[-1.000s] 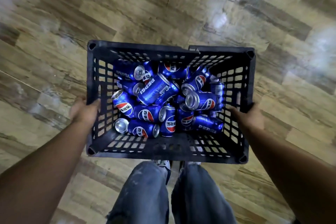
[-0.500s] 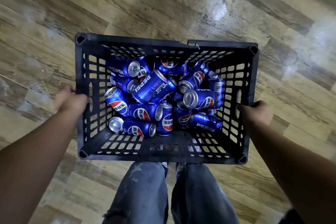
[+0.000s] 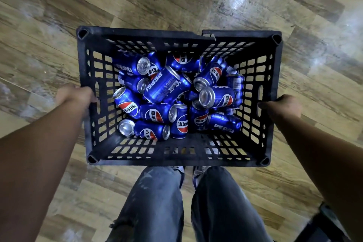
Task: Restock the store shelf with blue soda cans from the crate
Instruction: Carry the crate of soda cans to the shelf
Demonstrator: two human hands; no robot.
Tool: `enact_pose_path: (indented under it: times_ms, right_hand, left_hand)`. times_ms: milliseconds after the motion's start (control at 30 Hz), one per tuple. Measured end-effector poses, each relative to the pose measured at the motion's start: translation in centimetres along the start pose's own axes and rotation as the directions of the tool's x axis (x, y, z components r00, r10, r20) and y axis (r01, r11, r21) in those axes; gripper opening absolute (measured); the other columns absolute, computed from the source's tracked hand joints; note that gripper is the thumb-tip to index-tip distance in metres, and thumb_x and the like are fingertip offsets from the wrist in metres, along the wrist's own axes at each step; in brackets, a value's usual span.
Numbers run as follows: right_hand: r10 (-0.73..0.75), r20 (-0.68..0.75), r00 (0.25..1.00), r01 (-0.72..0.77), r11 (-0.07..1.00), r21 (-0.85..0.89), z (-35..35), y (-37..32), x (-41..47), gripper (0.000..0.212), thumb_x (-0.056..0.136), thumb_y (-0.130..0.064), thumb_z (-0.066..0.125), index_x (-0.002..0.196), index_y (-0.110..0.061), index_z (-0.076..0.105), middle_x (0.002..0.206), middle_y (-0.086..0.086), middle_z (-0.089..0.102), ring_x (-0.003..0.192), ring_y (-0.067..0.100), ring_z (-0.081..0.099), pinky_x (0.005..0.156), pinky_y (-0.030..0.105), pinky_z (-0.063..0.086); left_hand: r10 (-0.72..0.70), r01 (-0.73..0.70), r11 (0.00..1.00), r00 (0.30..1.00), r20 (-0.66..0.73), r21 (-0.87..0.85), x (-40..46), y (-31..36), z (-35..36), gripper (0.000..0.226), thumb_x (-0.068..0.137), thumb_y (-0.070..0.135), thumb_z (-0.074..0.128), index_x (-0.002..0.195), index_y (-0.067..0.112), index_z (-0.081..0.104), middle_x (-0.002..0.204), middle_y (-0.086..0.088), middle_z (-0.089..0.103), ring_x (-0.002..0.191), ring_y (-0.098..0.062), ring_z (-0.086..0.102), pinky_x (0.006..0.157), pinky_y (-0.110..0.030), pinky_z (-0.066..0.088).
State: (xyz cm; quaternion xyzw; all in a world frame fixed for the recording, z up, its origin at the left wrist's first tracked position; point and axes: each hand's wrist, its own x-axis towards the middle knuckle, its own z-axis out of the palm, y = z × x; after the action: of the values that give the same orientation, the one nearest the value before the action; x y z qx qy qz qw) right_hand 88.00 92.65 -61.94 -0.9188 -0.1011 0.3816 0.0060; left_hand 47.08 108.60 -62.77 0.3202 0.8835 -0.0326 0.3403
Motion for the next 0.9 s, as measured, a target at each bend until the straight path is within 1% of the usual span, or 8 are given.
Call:
enact_pose_path:
  times_ms: [100, 200, 300, 400, 533, 667, 767, 900]
  right_hand:
    - [0.015, 0.046, 0.999, -0.015, 1.0, 0.012, -0.2, 0.1, 0.3, 0.03, 0.078, -0.024, 0.076, 0.075, -0.012, 0.049, 0.091, 0.016, 0.06, 0.075, 0.024, 0.058, 0.049, 0.025, 0.04]
    - [0.011, 0.074, 0.997, -0.011, 1.0, 0.003, -0.2, 0.3, 0.7, 0.025, 0.08, -0.022, 0.074, 0.081, -0.006, 0.054, 0.088, 0.015, 0.058, 0.061, 0.017, 0.052, 0.045, 0.022, 0.033]
    - [0.019, 0.091, 0.996, -0.019, 1.0, 0.0, -0.3, -0.2, 0.6, 0.031, 0.079, -0.022, 0.074, 0.097, -0.003, 0.058, 0.094, 0.018, 0.061, 0.079, 0.027, 0.061, 0.053, 0.026, 0.042]
    - [0.038, 0.09, 0.995, -0.039, 0.999, 0.004, -0.6, -0.2, 0.4, 0.027, 0.076, -0.02, 0.076, 0.079, -0.008, 0.052, 0.099, 0.02, 0.063, 0.092, 0.032, 0.064, 0.068, 0.033, 0.051]
    - [0.083, 0.095, 0.992, -0.082, 0.996, -0.015, -0.8, 0.5, -0.4, 0.029, 0.073, -0.016, 0.08, 0.088, -0.003, 0.059, 0.097, 0.021, 0.064, 0.09, 0.033, 0.065, 0.075, 0.036, 0.054]
    - [0.116, 0.101, 0.988, -0.115, 0.993, -0.018, -1.4, 1.2, -1.4, 0.026, 0.074, -0.014, 0.079, 0.082, -0.005, 0.056, 0.089, 0.017, 0.06, 0.085, 0.029, 0.063, 0.073, 0.033, 0.051]
    - [0.125, 0.103, 0.987, -0.124, 0.992, -0.014, -1.6, 1.4, -1.7, 0.027, 0.076, -0.016, 0.077, 0.09, -0.005, 0.056, 0.09, 0.017, 0.059, 0.082, 0.028, 0.059, 0.071, 0.031, 0.048]
    - [0.132, 0.086, 0.988, -0.132, 0.991, -0.006, -1.1, 1.0, -0.7, 0.026, 0.074, -0.016, 0.079, 0.087, -0.002, 0.06, 0.094, 0.02, 0.064, 0.088, 0.031, 0.065, 0.079, 0.038, 0.054]
  left_hand:
    - [-0.03, 0.033, 0.998, 0.998, 0.049, -0.061, 0.9, -0.8, -0.3, 0.052, 0.059, 0.002, 0.077, 0.106, 0.01, 0.057, 0.109, -0.009, 0.065, 0.098, -0.028, 0.061, 0.095, -0.044, 0.048]
    - [-0.034, 0.037, 0.997, 0.998, 0.049, -0.069, 1.1, -0.9, -0.4, 0.048, 0.058, 0.0, 0.078, 0.101, 0.008, 0.059, 0.104, -0.01, 0.066, 0.095, -0.028, 0.062, 0.093, -0.044, 0.05]
    - [-0.026, 0.035, 0.995, 0.995, 0.098, -0.088, 2.2, -1.5, -0.5, 0.049, 0.052, -0.001, 0.079, 0.097, 0.005, 0.061, 0.101, -0.011, 0.068, 0.091, -0.028, 0.065, 0.092, -0.044, 0.05]
    - [-0.022, 0.029, 0.997, 0.994, 0.107, -0.065, 1.8, -1.5, -0.6, 0.054, 0.059, -0.004, 0.078, 0.106, 0.007, 0.055, 0.107, -0.015, 0.065, 0.096, -0.031, 0.063, 0.093, -0.044, 0.049]
    - [-0.023, 0.027, 0.999, 0.997, 0.073, -0.045, -0.3, -0.4, -1.1, 0.051, 0.066, -0.006, 0.076, 0.11, 0.008, 0.054, 0.112, -0.014, 0.061, 0.101, -0.029, 0.059, 0.095, -0.04, 0.048]
    - [-0.002, 0.003, 1.0, 0.997, 0.083, -0.012, -0.7, 0.4, -1.4, 0.055, 0.068, -0.005, 0.076, 0.118, 0.002, 0.055, 0.114, -0.011, 0.062, 0.097, -0.027, 0.06, 0.085, -0.035, 0.051]
    - [0.017, -0.021, 0.999, 0.995, 0.102, 0.042, -0.6, 0.9, -1.3, 0.05, 0.071, -0.003, 0.074, 0.117, 0.001, 0.055, 0.115, -0.016, 0.061, 0.103, -0.031, 0.058, 0.093, -0.034, 0.045]
    - [0.025, -0.032, 0.998, 0.991, 0.13, 0.055, 0.5, 2.0, -0.6, 0.047, 0.073, 0.0, 0.073, 0.116, 0.002, 0.054, 0.119, -0.019, 0.06, 0.11, -0.035, 0.055, 0.102, -0.042, 0.041]
